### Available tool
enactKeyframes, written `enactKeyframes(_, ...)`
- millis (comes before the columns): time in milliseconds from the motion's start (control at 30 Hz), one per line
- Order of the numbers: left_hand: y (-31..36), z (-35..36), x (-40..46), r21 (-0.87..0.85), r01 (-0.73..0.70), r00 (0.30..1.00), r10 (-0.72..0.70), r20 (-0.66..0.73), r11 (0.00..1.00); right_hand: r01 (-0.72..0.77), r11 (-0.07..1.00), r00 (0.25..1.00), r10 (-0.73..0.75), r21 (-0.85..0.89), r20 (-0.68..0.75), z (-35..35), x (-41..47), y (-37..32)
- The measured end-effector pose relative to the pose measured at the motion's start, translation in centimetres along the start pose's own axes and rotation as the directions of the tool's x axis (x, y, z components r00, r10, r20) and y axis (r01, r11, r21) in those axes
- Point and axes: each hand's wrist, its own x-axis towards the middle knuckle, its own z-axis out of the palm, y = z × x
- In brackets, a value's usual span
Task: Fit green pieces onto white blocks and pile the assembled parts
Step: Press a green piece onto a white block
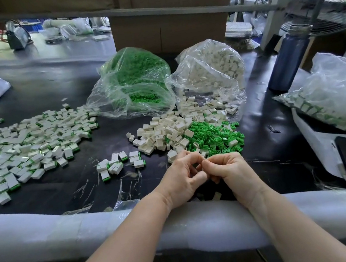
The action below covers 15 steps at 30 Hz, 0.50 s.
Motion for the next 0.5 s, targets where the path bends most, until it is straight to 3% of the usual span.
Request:
enactKeyframes(233, 0.23, -0.24, -0.01, -0.034, -0.009, 0.999, 0.008, -0.045, 0.999, 0.048, 0.999, 0.998, -0.047, -0.015, 0.037, 0.24, 0.07, 0.13)
enactKeyframes(500, -0.31, -0.42, 0.20, 0.000, 0.031, 0.989, -0.031, -0.146, 1.000, 0.089, 0.995, 0.985, -0.096, -0.053, -0.145, -0.07, 0.20, 0.46)
